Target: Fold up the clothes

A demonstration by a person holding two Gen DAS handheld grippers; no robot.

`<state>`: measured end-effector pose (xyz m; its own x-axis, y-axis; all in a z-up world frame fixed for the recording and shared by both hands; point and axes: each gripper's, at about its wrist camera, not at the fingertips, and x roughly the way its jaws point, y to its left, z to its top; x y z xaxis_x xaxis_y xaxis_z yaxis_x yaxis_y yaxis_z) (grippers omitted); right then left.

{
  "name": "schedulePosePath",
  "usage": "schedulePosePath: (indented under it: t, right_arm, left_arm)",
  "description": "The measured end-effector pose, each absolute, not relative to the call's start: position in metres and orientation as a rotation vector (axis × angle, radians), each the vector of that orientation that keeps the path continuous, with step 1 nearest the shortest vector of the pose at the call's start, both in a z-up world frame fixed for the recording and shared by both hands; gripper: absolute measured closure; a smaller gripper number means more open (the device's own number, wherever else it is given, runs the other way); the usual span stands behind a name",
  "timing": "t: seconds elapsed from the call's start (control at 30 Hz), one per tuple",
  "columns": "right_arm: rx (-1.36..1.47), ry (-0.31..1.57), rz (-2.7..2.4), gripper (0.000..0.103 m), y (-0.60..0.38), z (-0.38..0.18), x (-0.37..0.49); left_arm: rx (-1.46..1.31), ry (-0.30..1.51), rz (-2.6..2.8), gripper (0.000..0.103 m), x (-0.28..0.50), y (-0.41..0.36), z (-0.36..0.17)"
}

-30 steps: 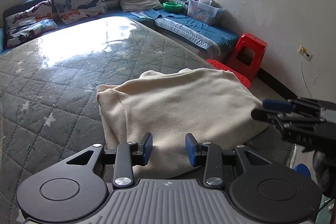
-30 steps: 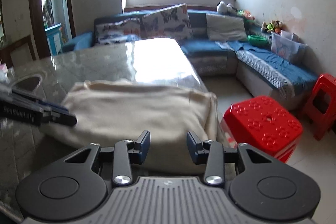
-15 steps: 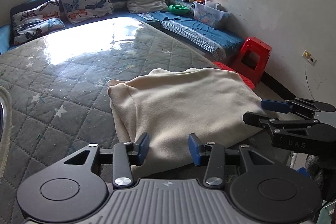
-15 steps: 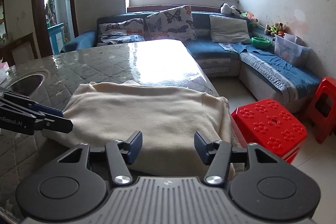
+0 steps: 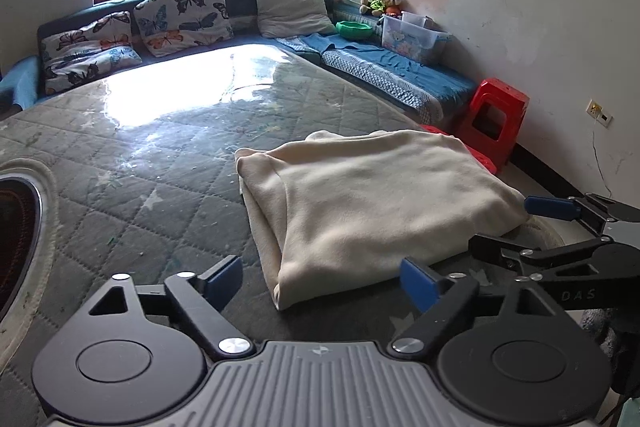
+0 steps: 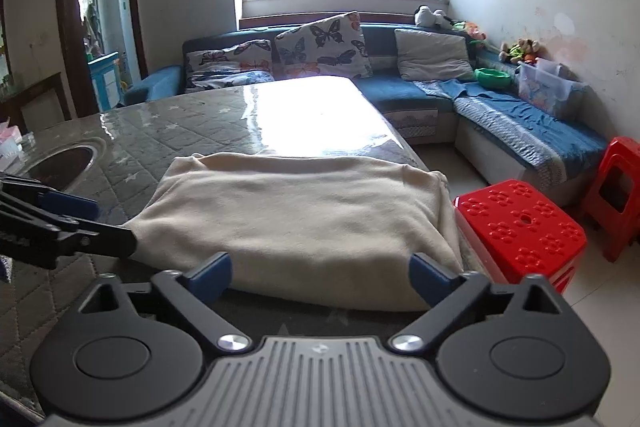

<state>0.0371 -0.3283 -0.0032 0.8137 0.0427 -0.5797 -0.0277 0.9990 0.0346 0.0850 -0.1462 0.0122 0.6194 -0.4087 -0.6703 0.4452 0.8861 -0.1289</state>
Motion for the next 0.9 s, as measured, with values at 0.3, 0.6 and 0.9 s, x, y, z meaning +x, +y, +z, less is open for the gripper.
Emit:
schedulePosePath:
  t: [0.3,0.6,0.9]
  right_arm:
    - [0.03,0.618,0.002,0.0,-0.315,-0.004,0.028]
    - [0.052,0.628,-0.037,0.0,-0.307,-0.008,0.021]
    - [0.06,0.624,-0.048,0.0,-0.295,-0.01,0.013]
  left_arm:
    - [0.054,0.727,-0.489,0.0,0.068,-0.133,0.013]
    - [0.06,0.709,-0.459,0.0,0.055,-0.12,0.011]
    - [0.076,0.694,-0.436,0.0,0.041,-0.114,0.007]
